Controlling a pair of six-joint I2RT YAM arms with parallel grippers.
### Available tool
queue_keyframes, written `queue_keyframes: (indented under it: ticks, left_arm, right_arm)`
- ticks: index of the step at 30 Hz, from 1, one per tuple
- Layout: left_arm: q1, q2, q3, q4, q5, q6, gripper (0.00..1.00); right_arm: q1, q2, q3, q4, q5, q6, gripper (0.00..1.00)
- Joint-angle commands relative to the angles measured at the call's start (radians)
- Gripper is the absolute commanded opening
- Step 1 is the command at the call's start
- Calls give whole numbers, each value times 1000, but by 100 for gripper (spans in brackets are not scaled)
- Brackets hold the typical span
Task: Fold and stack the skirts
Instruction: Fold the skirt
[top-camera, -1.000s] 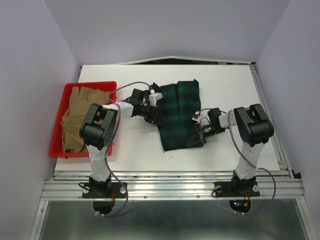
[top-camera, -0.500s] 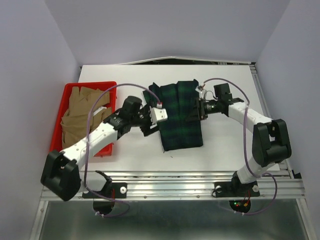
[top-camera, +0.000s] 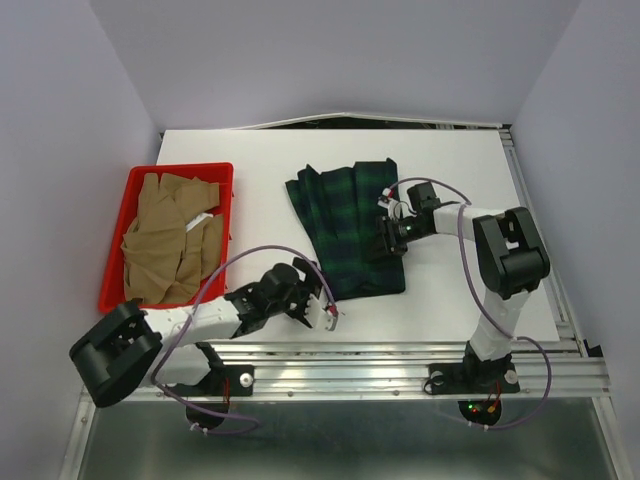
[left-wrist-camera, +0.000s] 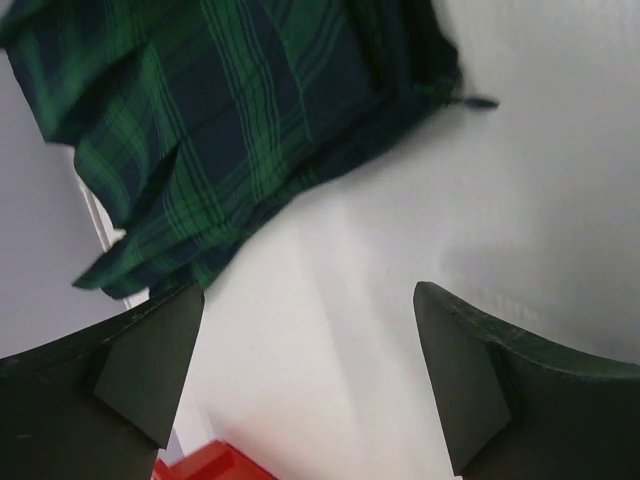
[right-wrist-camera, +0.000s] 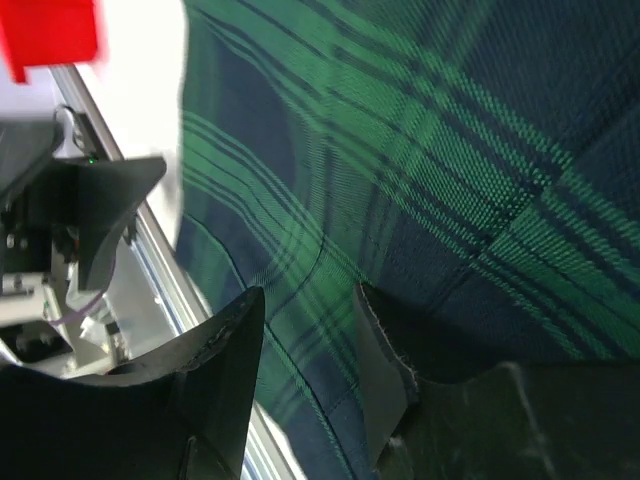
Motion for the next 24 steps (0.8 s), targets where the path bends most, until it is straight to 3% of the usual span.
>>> queue_keyframes:
  ticks: [1,4,11,17,24]
  left_arm:
    - [-106,63,-38,225,-35,23,98]
    - [-211,120,-67,286,-72,-9,98]
    - [-327,336,-8,403,-219,-145,98]
    - [-365,543,130,479,-355,-264,99]
    - [-376,623,264,493,-375,-291,98]
  right_arm:
    - [18,45,-24,60,27,-22,45]
    - [18,70,-29,76,32,-10,45]
    - [28,109,-43,106,35,15,45]
    - [28,110,-64,107,39,13,44]
    - [37,100,-83,103,44,7,43]
